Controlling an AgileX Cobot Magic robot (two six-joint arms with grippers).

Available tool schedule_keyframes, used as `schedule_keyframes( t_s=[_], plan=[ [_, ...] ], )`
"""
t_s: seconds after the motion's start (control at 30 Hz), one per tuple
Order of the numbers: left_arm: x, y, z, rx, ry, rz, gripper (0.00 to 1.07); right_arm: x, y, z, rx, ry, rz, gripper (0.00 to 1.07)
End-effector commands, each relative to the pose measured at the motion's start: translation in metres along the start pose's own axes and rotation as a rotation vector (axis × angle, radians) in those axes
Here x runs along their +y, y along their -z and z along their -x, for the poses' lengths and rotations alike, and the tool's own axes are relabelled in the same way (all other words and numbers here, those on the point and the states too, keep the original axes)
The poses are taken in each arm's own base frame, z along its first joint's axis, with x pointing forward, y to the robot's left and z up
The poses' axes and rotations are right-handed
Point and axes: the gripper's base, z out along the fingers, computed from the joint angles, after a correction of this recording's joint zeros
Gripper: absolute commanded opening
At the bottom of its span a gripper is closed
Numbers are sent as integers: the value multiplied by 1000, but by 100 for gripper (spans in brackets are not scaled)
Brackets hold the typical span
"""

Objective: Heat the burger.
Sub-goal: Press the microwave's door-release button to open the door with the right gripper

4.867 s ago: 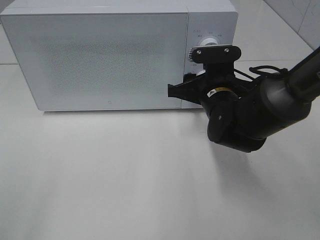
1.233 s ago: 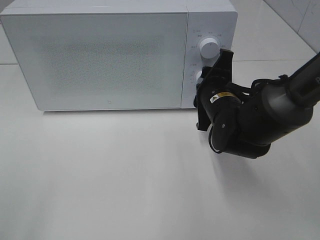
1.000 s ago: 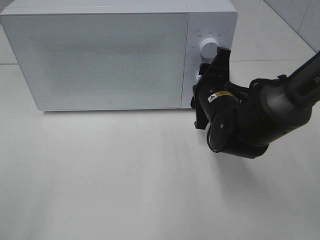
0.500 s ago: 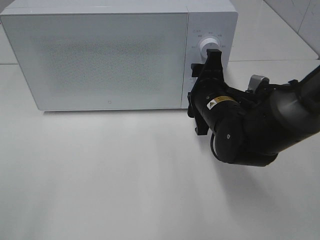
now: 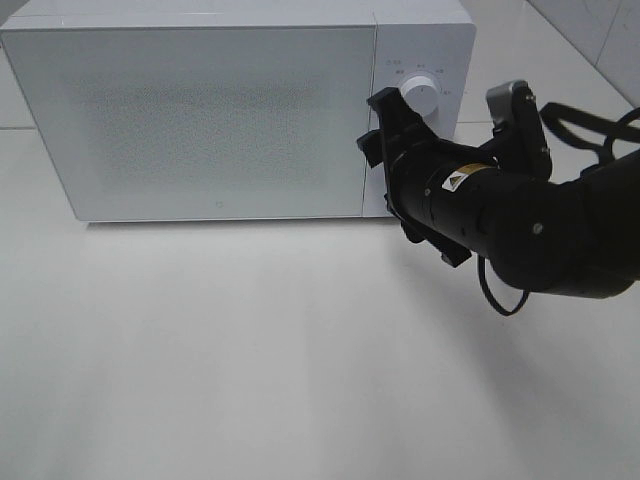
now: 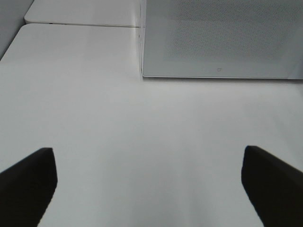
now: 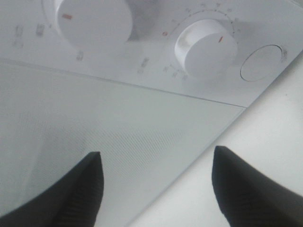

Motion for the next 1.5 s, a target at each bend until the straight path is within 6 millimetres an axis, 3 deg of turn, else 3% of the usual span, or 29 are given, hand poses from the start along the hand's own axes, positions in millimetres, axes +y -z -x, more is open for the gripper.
schedule_keyframes(
  t_s=[0.03, 0.3, 0.47, 0.57, 0.7, 1.07, 1.1, 1.2, 1.27, 1.5],
  plan=[
    [-1, 2, -2, -12, 8, -4, 98, 5, 13, 7, 92, 278, -34, 63],
    [-1, 2, -2, -12, 8, -4, 98, 6, 31, 26, 222, 546, -77, 63],
    [-1, 2, -2, -12, 8, -4, 98, 10, 50, 37, 394, 816, -150, 64],
    [-1, 2, -2, -12, 8, -4, 98, 11, 54, 38, 415, 855, -164, 65],
    [-1, 2, -2, -12, 8, -4, 98, 16, 72, 46, 486, 981, -239, 77],
    [-1, 2, -2, -12, 8, -4, 98, 20, 139, 64, 599, 1122, -339, 76],
    [-1, 2, -2, -12, 8, -4, 98, 21, 153, 67, 601, 1127, -342, 76],
    [-1, 2, -2, -12, 8, -4, 98, 22, 159, 68, 598, 1128, -342, 76],
    [-1, 2, -2, -12, 8, -4, 98, 24, 188, 75, 574, 1132, -328, 76],
    [-1, 2, -2, -12, 8, -4, 98, 20, 227, 81, 519, 1168, -282, 76]
  ],
)
